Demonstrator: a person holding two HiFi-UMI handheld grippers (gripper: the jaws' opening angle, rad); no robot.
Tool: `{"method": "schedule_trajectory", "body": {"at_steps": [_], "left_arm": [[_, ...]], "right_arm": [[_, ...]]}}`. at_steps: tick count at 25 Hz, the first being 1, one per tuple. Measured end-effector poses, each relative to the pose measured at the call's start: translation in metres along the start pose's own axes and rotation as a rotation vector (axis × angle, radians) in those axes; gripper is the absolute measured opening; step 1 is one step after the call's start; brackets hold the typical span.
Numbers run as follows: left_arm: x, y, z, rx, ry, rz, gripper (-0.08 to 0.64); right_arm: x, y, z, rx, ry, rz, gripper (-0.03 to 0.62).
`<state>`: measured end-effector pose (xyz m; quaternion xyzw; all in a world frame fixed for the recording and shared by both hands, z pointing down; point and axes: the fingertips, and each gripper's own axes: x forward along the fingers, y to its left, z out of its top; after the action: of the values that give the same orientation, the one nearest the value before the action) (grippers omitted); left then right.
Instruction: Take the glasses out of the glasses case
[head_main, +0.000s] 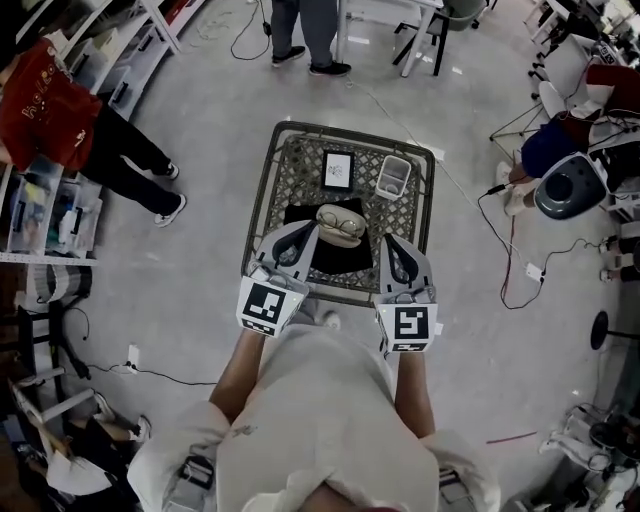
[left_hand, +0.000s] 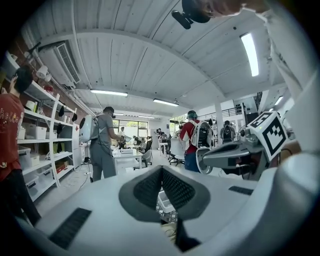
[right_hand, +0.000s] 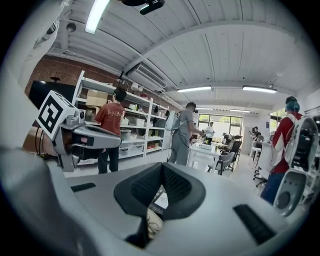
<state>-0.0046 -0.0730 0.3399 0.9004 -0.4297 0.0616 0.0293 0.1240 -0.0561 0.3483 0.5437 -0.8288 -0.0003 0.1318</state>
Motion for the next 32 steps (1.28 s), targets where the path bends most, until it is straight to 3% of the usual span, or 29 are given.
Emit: {"method": "schedule_trajectory", "body": {"at_steps": [11,20,32], "left_arm": [[0.044,0.046,-0.054,-0.039,0.08,-0.139,0.012],[0.065,0.053,-0.105,-0.084,0.177,-0.237,0.012],[0.083,0.048,-0.152,-0.123,0.282,-0.215,0.012]], "right_arm": [[0.066,0.004,-0.042,0.011,0.127,-0.052,0.006],[0.094,0.008,-0.085,0.029,0.25,-0.074,0.006],[0.112,0.006,-0.141,0.045,0.347,0.015,0.006]]}}
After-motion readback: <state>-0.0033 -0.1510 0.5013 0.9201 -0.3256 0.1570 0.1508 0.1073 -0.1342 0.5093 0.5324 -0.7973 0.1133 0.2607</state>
